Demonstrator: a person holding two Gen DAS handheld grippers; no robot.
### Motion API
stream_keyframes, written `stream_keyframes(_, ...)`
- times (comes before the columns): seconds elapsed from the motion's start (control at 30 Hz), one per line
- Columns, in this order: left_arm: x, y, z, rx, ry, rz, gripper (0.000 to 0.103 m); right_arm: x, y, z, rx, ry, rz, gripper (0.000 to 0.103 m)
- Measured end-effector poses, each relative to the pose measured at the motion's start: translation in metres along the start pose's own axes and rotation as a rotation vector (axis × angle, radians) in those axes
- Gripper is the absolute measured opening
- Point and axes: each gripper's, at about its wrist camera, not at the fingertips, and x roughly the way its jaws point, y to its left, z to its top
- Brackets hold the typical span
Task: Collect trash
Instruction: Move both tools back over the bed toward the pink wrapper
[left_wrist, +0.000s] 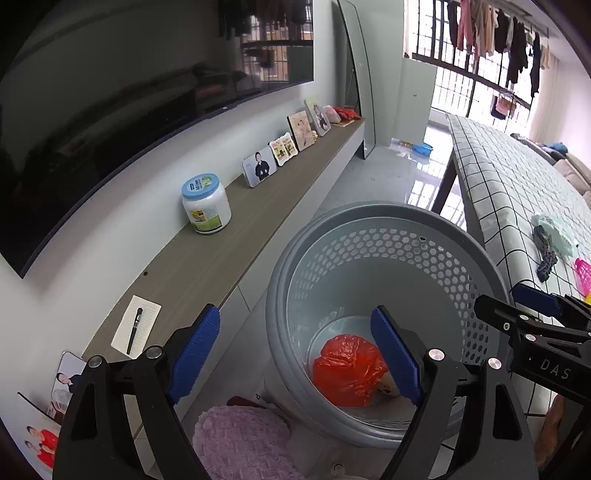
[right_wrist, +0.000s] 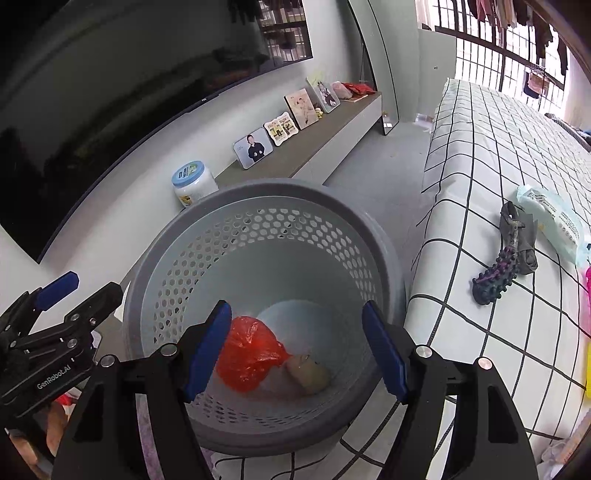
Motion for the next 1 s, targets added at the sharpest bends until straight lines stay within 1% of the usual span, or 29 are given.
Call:
stream_keyframes(0.07, -0.004, 0.001, 0.000, -0.007, -0.008, 0.003, 0.083, -0.003, 0.000, -0.001, 0.000, -0.007, -0.002, 0.073)
stream_keyframes(0.2, -0.014, 0.001, 0.000, -0.009, -0.028, 0.011, 0.087, -0.010, 0.004, -0.002, -0.010, -0.012, -0.008, 0.073)
stream_keyframes(0.3, -0.022, 0.000, 0.000, -0.007, -0.048, 0.023, 0.088, -0.017, 0.008, -0.004, -0.023, -0.020, -0.019, 0.073)
stream_keyframes(0.47, -0.037, -0.002, -0.001, -0.012, -0.074, 0.022, 0.090, -0.032, 0.011, -0.008, -0.026, -0.038, -0.039, 0.073)
stream_keyframes(0.63, -0.056, -0.008, -0.002, -0.003, -0.110, -0.006, 0.093, -0.058, 0.005, -0.017, -0.016, -0.079, -0.075, 0.073)
stream_keyframes(0.73, -0.065, -0.018, -0.001, 0.007, -0.127, -0.027, 0.094, -0.079, -0.006, -0.025, 0.002, -0.102, -0.087, 0.073)
stream_keyframes(0.83, -0.074, -0.033, -0.001, 0.017, -0.137, -0.076, 0.095, -0.101, -0.020, -0.033, 0.031, -0.124, -0.100, 0.073)
stream_keyframes(1.0, -0.076, -0.068, -0.007, 0.059, -0.118, -0.151, 0.095, -0.135, -0.052, -0.055, 0.067, -0.163, -0.143, 0.075)
